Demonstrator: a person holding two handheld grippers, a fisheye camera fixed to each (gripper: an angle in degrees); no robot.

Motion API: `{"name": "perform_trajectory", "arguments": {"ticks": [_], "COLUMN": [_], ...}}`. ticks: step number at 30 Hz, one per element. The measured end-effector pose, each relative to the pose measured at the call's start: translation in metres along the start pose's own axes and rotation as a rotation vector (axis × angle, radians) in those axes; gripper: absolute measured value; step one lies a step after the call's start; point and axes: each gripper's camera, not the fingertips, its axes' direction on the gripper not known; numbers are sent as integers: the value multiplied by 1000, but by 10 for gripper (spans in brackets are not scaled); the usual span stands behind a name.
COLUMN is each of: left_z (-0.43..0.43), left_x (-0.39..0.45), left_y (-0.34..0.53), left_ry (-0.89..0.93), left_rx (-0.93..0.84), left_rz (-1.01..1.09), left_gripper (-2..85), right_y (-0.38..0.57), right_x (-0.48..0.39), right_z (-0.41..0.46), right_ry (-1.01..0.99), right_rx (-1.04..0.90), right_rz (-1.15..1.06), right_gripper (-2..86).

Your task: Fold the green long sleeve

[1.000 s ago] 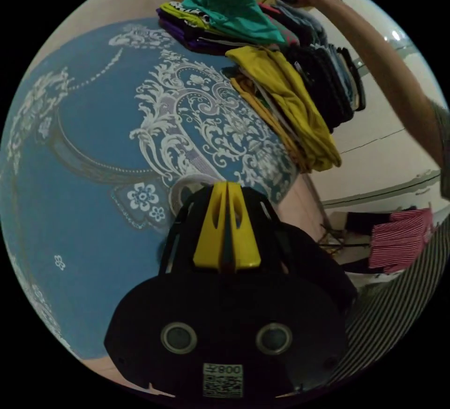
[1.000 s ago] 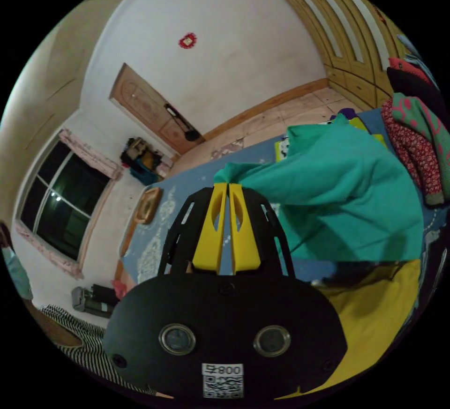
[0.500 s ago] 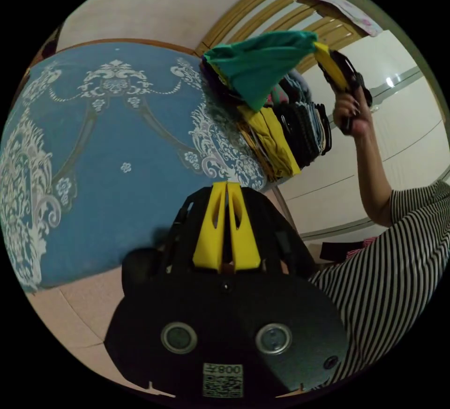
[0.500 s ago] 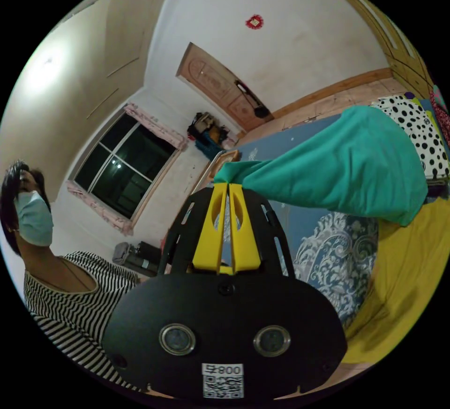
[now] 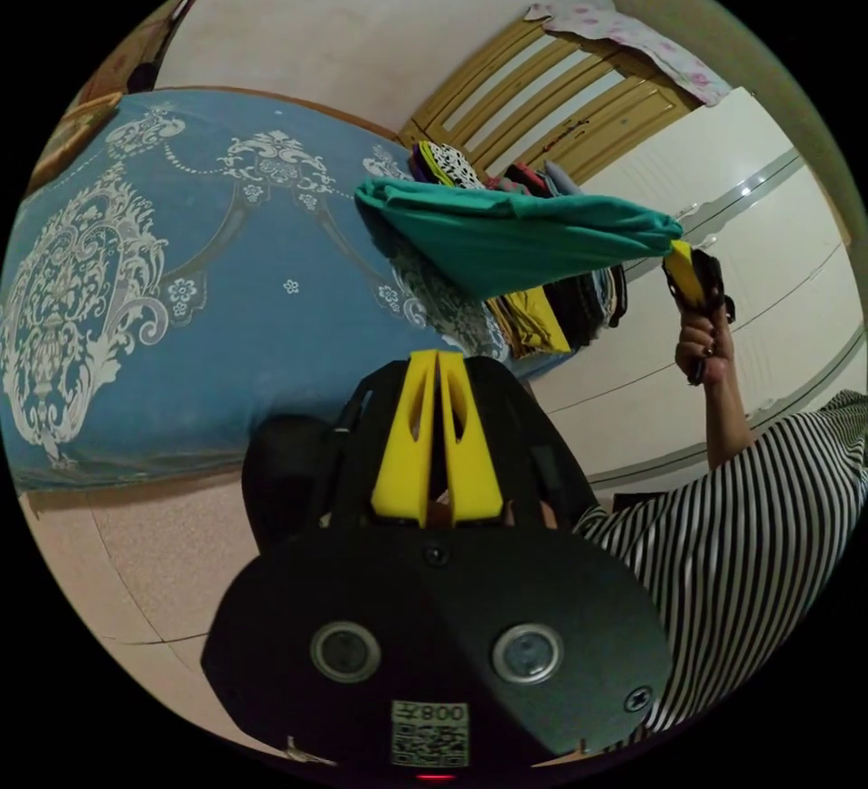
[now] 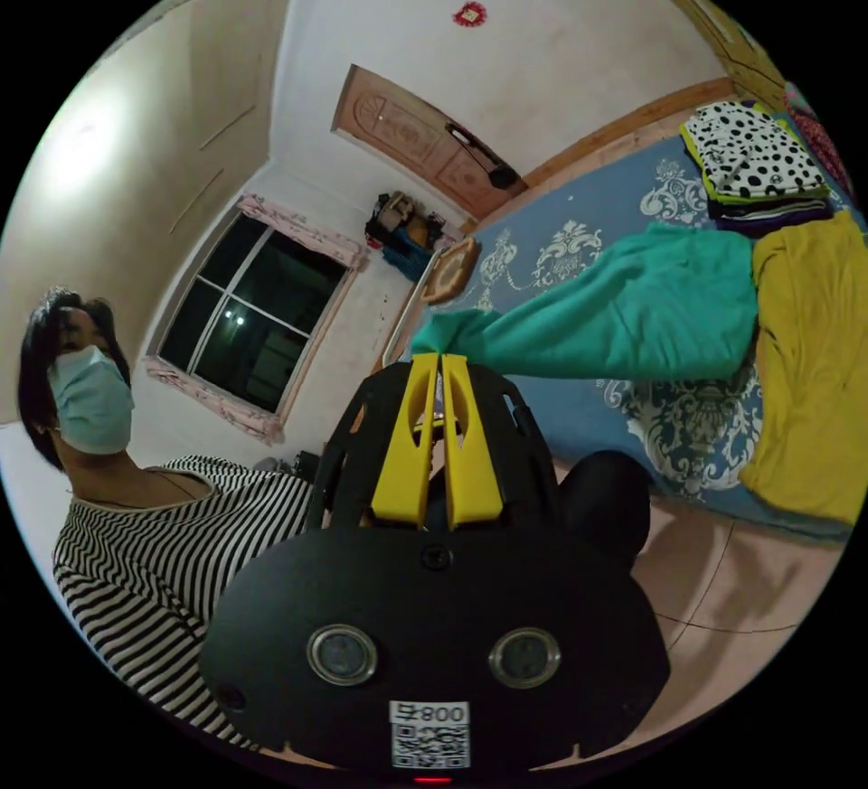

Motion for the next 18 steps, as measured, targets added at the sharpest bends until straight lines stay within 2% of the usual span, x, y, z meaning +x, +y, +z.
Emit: {"name": "perform_trajectory", "arguments": {"ticks": [5, 9, 14, 18], "left_z": [-13, -16, -17, -10], "left_x": [27, 48, 63, 67], "left_y": [-27, -50, -84, -110], "left_ry": [97, 109, 190, 264], "left_rx": [-4, -14, 7, -45], "left_rz": [29, 39, -39, -119], "left_gripper": [29, 47, 73, 89], "right_y": [66, 120, 176, 222], "right_x": [-23, -44, -68, -78], "right_z": [-28, -50, -69, -74], "right_ry": [-23, -16, 6, 8], "right_rx": [64, 120, 168, 178], "right_rz": [-35, -66, -114, -117], "right_gripper": [2, 2, 2, 3]}}
